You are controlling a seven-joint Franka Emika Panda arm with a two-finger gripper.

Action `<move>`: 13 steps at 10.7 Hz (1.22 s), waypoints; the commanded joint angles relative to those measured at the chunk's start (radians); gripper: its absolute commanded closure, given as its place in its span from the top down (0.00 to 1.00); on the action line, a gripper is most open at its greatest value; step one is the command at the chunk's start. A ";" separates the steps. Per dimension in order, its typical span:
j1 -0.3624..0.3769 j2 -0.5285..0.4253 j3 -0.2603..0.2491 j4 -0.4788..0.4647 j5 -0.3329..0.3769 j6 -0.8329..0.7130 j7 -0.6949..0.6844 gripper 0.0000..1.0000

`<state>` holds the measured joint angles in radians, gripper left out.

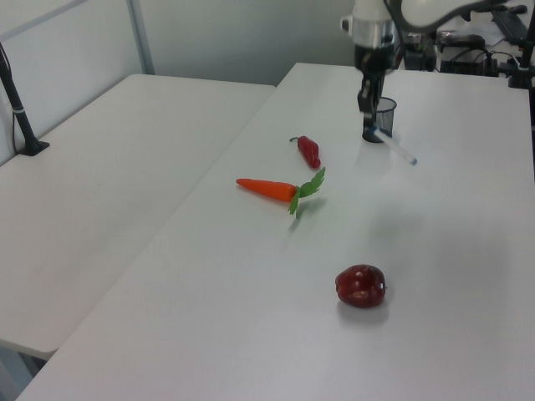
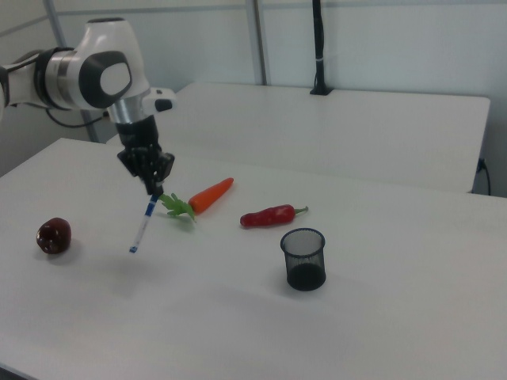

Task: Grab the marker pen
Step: 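Carry the marker away from the cup and lower it to the table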

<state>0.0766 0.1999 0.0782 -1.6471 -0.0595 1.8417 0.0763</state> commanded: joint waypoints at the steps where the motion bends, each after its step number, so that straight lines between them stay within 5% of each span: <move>1: 0.077 0.018 -0.005 -0.098 0.015 0.007 0.011 0.13; 9: 0.048 0.193 -0.017 -0.085 0.000 0.175 0.028 0.15; 11: 0.045 0.196 -0.017 -0.085 -0.002 0.175 0.028 0.23; 12: 0.040 0.194 -0.017 -0.085 -0.002 0.174 0.028 0.43; 13: 0.040 0.194 -0.017 -0.085 -0.002 0.171 0.033 0.90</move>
<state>0.1129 0.3965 0.0672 -1.7322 -0.0596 2.0010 0.0876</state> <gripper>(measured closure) 0.722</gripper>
